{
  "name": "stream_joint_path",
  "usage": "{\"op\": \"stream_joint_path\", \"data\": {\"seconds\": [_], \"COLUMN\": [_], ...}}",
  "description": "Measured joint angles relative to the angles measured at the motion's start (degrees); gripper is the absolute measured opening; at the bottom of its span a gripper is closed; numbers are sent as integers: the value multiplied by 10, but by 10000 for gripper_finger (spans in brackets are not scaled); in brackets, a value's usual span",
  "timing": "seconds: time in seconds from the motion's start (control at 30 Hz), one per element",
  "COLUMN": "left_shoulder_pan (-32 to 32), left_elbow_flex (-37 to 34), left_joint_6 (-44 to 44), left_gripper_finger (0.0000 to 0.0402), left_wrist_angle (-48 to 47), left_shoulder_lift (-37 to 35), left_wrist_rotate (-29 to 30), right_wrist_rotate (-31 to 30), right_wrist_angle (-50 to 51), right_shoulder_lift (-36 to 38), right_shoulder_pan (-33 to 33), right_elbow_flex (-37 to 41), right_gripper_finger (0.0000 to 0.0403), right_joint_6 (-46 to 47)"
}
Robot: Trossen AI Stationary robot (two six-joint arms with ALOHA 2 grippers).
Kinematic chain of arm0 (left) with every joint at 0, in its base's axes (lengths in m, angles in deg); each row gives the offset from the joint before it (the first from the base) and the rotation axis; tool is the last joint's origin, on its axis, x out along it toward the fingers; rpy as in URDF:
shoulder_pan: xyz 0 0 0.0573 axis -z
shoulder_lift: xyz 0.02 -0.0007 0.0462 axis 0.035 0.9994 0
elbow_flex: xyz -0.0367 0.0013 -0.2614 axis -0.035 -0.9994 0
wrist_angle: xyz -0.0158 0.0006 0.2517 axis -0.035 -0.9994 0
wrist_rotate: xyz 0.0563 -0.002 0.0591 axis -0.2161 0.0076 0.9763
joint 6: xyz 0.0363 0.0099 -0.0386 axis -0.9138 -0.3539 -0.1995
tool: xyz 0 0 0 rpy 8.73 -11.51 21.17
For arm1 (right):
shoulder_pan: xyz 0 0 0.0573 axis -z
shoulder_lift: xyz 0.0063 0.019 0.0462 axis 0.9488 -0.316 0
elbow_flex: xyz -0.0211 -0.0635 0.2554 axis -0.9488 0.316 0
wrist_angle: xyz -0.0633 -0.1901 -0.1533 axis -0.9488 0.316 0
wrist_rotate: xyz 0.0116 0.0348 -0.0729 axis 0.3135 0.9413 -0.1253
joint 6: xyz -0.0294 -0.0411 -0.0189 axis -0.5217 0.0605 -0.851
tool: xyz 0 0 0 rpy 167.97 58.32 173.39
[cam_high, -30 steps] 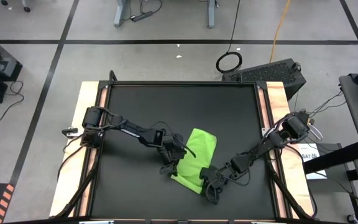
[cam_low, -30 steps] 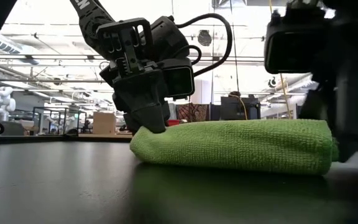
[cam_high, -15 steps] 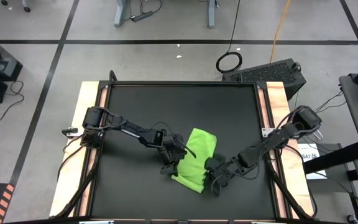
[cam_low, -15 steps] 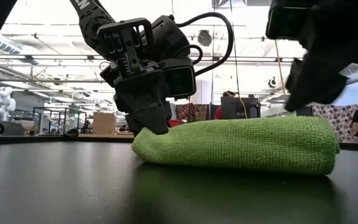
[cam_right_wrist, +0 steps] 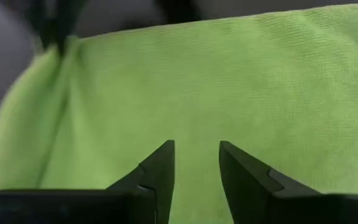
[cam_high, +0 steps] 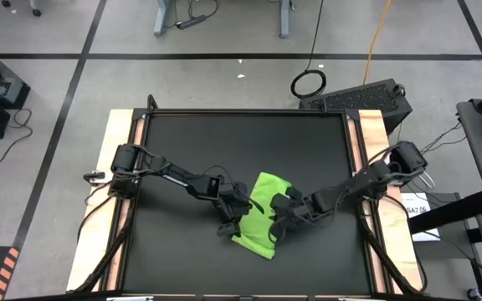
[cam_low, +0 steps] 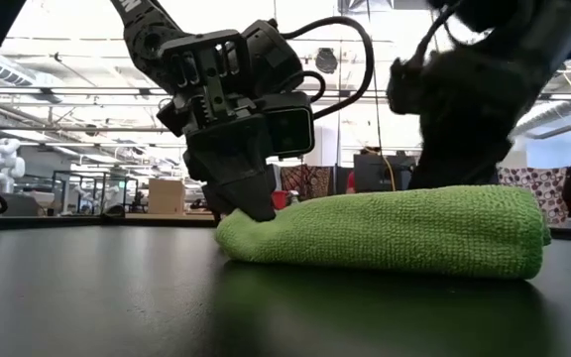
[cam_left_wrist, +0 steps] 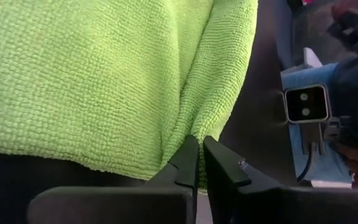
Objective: Roll towel into tight, uniform cylinder
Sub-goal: Roll the green towel
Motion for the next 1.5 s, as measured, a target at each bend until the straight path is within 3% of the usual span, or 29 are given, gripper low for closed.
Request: {"op": "stream_joint_path", "data": {"seconds": [0.13,0.4,0.57,0.8,1.07,1.27,1.5], "left_shoulder_pan": [1,0,-8,-58,-120,-114,-114], "left_elbow_flex": [0,0,0,-3,-4,-7,-7], "left_joint_6": [6,21,20,14,-56,-90,-38], "left_gripper_finger": [50,164,204,211,211,211,211], "left_wrist_angle": [1,1,0,-27,-102,-145,-123], "left_shoulder_lift": [1,1,0,-18,-60,-62,-63], "left_wrist_rotate": [14,28,32,40,47,40,76], "right_wrist_rotate": [2,14,16,44,79,93,142], "right_wrist_angle": [-2,-1,1,2,-1,-3,-21], "right_shoulder_lift": [-22,-48,-49,-49,-49,-49,-50], "right_shoulder_pan": [22,63,90,137,179,228,274], "right_elbow_flex": [0,-2,-2,-2,-1,-1,0], "right_gripper_finger": [108,94,89,89,89,89,89], "right_joint_6": [-19,-61,-105,-167,-242,-270,-333]}}
